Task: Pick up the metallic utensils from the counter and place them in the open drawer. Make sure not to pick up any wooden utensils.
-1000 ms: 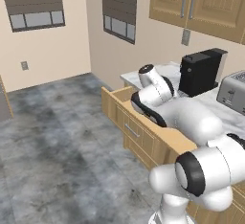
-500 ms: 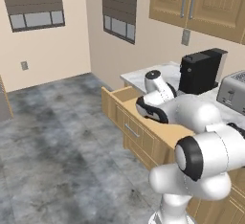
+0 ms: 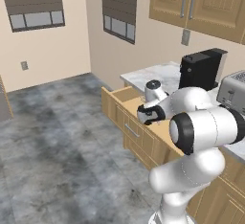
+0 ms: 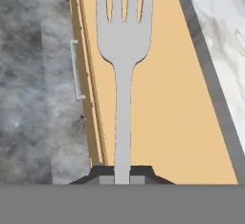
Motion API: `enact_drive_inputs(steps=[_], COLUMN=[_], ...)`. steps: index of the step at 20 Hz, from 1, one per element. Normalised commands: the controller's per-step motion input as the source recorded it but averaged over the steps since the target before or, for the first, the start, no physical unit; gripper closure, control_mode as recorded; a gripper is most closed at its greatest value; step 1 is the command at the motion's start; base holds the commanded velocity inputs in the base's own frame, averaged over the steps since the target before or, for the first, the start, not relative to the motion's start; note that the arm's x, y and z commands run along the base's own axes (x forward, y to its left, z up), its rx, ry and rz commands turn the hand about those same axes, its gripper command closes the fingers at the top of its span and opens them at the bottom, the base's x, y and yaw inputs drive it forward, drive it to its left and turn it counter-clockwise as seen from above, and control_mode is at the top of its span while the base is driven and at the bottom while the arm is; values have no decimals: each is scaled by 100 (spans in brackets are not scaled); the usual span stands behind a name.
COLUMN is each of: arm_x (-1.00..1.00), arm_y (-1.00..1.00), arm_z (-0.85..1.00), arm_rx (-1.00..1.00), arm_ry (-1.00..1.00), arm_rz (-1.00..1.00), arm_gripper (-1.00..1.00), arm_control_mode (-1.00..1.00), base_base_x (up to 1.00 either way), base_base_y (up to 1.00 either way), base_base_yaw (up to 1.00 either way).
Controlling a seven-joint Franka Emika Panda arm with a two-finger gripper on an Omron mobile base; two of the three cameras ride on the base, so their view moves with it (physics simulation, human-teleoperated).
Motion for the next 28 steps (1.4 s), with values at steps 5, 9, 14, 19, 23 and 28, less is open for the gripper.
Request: enact_drive_inputs(steps=[5,9,14,19,23,28], arm_x=[25,26,28,12,0,0], arm_y=[-1,-9,-15,-1,3,14], arm_z=[-22,-22,-30,-44,-21,-12], arm_rx=[1,0,1,2,2,0], arm_ry=[0,1,7,18,7,11], arm_rz=[13,9,8,2,0,0], arm_gripper=[100,100,100,100,100,100], arm_control_mode=[-100,-100,-100,-100,-100,-100], base_base_x=[0,0,0,0,0,0], base_base_y=[0,0,0,0,0,0], base_base_yaw=[0,0,0,0,0,0])
